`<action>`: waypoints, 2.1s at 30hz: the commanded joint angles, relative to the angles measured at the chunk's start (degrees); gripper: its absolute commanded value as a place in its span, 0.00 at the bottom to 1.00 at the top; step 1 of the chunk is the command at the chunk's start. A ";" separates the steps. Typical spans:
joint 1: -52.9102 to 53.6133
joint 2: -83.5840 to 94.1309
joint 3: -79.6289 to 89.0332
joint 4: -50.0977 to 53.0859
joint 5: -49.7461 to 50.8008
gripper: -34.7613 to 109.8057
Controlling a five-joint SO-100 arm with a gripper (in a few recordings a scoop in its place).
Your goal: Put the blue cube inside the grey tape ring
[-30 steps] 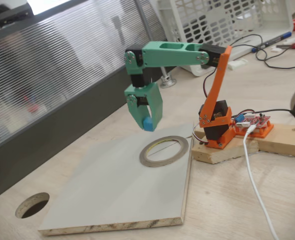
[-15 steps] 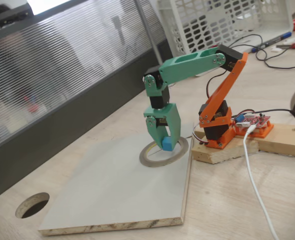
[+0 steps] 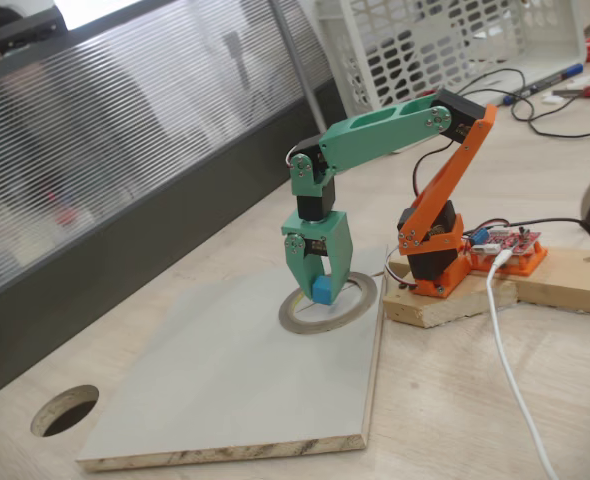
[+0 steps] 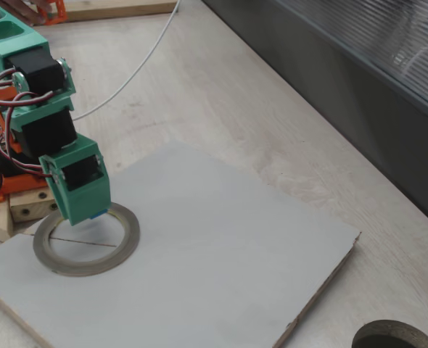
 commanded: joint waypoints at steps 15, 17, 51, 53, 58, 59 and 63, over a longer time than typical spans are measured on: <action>4.48 1.23 0.79 0.18 0.44 0.25; 4.83 1.23 0.79 0.35 0.53 0.25; 4.92 1.23 0.88 1.14 1.05 0.26; 4.92 1.23 0.88 1.14 1.05 0.26; 4.92 1.93 0.88 1.14 1.14 0.28; 4.92 1.93 0.88 1.14 1.14 0.31; 4.92 1.85 0.79 1.32 1.23 0.47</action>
